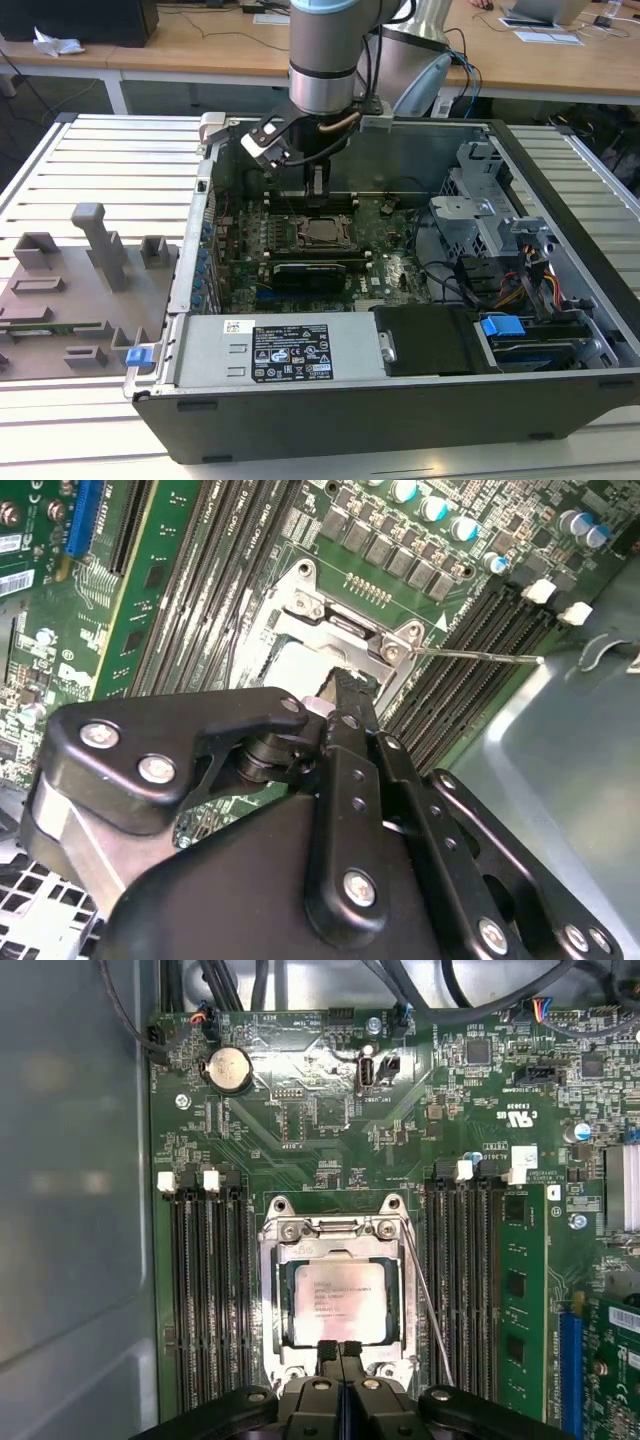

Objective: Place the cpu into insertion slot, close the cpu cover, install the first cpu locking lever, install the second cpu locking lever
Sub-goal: 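Close the cpu cover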

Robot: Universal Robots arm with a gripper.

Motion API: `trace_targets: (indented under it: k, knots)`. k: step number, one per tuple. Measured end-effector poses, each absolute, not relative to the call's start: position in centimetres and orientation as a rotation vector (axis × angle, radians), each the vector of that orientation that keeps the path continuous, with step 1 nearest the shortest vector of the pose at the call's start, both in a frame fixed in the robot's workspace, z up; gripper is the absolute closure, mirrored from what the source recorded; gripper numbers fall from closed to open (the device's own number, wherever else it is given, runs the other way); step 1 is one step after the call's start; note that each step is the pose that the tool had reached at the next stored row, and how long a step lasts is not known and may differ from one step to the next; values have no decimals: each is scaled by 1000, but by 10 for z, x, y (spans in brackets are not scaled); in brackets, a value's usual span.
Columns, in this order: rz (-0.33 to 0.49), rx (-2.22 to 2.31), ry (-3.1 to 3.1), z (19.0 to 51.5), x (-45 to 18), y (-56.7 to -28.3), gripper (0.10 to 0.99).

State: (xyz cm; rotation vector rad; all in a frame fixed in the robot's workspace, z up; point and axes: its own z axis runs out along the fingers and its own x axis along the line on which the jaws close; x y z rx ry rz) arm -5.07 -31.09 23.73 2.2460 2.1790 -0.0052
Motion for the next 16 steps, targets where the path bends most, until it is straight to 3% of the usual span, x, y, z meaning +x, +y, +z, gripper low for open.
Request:
trace_targets:
  k: [16]
  knots:
    - [-5,2246,2179,275,-51,-311,980]
